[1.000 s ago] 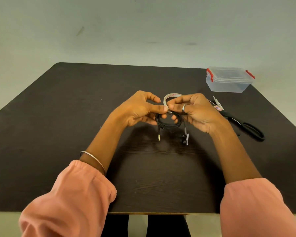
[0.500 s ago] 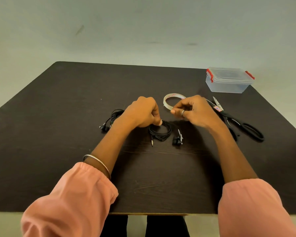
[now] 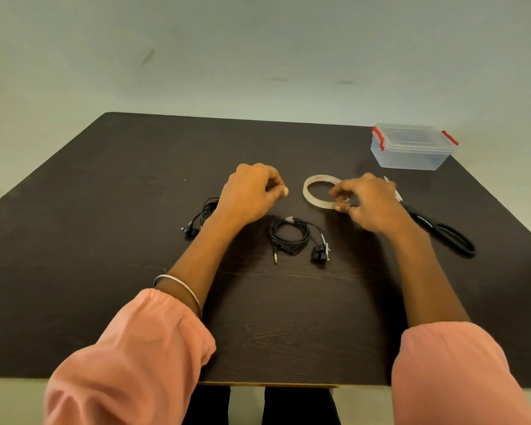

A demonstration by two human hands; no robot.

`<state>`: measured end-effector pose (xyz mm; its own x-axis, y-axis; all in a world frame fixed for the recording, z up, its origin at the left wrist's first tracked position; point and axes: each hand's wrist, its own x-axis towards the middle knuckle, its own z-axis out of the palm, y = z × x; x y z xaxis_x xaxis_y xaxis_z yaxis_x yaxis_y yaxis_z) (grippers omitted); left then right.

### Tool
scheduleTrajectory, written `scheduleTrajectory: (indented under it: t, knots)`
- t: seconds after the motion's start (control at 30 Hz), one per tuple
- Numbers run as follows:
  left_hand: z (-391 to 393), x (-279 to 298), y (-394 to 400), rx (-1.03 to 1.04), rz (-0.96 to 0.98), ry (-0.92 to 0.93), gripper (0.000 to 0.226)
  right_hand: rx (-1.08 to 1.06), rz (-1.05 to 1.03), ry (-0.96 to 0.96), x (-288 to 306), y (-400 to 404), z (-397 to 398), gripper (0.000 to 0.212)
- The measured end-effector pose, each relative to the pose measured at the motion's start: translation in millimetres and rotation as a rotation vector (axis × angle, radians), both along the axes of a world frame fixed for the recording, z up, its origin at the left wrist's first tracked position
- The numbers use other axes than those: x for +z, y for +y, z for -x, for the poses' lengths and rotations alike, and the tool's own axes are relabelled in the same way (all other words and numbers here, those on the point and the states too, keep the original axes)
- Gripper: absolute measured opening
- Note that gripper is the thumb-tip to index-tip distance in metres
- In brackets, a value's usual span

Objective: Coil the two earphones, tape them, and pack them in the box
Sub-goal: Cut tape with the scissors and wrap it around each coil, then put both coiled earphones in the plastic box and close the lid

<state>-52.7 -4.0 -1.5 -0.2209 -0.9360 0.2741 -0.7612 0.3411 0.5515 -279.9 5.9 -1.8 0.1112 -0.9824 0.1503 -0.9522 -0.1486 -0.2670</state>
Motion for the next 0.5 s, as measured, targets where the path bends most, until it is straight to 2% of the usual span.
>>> scheduleTrajectory:
  t: [0.1, 0.2, 0.27, 0.37, 0.43, 0.5]
  knots:
    - [-1, -3, -2, 0.005, 0.032, 0.037, 0.011, -0.050, -0.042, 0.094, 8, 8, 12, 0.027]
    - [0, -3, -3, -0.008, 0.041, 0.074, 0.009, -0.084, -0.087, 0.058, 13, 16, 24, 0.023]
    - [4, -3, -1, -0.036, 0.011, 0.176, 0.007, -0.091, -0.143, 0.007, 16, 21, 31, 0.020]
    - [14, 0, 2, -0.042, -0.101, 0.451, 0.008, -0.063, -0.110, -0.218, 18, 28, 40, 0.015]
    - [23, 4, 1, -0.019, -0.152, 0.568, 0.010, -0.087, 0.010, -0.481, 23, 30, 44, 0.009]
    - [35, 11, -7, -0.004, -0.216, 0.655, 0.010, -0.178, 0.144, -0.642, 30, 22, 56, 0.006]
